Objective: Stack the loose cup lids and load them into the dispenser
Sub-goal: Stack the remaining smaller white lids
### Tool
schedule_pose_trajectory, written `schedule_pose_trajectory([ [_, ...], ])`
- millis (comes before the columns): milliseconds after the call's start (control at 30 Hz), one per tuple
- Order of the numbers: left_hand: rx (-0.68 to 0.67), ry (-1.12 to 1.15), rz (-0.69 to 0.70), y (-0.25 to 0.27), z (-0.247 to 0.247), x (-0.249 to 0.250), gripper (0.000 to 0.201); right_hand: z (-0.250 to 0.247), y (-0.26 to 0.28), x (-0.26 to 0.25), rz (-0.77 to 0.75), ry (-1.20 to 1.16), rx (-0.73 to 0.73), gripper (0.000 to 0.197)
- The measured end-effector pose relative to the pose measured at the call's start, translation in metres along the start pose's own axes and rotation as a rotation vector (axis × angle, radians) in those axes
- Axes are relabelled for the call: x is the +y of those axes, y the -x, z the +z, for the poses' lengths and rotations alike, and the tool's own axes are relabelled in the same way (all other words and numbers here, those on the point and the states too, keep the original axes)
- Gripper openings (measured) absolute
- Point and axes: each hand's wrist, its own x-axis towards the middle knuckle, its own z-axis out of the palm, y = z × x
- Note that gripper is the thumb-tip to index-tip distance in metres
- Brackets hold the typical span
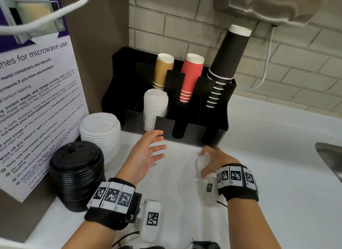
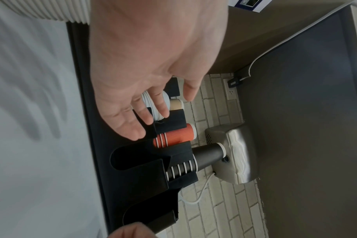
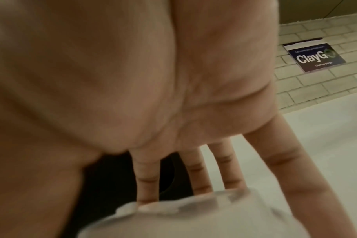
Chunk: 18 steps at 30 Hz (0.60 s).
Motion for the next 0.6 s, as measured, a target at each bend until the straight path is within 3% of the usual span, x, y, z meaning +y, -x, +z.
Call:
schedule_pose_trajectory([
  [133,-0.119,-0.139,0.015,0.004,0.002,0.001,0.019,-0.014,0.014,-0.014,-0.257,-0.349,-0.018,0.058],
  [300,-0.465,-0.255,0.107,0.012,0.008,-0.003,0.082,-0.027,0.043,-0.049,-0.654,-0.736,-0.06,0.062],
  [400,-0.441,-0.255,0.205,0.013,0.009,0.0,0.09,-0.03,0.047,-0.057,-0.737,-0.837,-0.064,0.062],
  [600,-0.3,-0.254,0.337,0.01,0.004,0.002,0.084,-0.028,0.045,-0.061,-0.764,-0.93,-0.021,0.06],
])
